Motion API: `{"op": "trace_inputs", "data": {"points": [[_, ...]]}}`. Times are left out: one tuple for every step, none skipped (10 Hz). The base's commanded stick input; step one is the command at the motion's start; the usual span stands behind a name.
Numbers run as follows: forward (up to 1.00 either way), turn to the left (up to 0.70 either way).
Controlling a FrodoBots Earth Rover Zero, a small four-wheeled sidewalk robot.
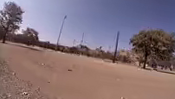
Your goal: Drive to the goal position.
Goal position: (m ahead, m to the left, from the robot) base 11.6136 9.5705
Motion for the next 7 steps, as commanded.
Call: {"op": "trace_inputs", "data": {"points": [[0.50, 0.00], [0.50, 0.00], [0.50, 0.00], [0.50, 0.00], [0.50, 0.00], [0.50, 0.00], [0.50, 0.00]]}}
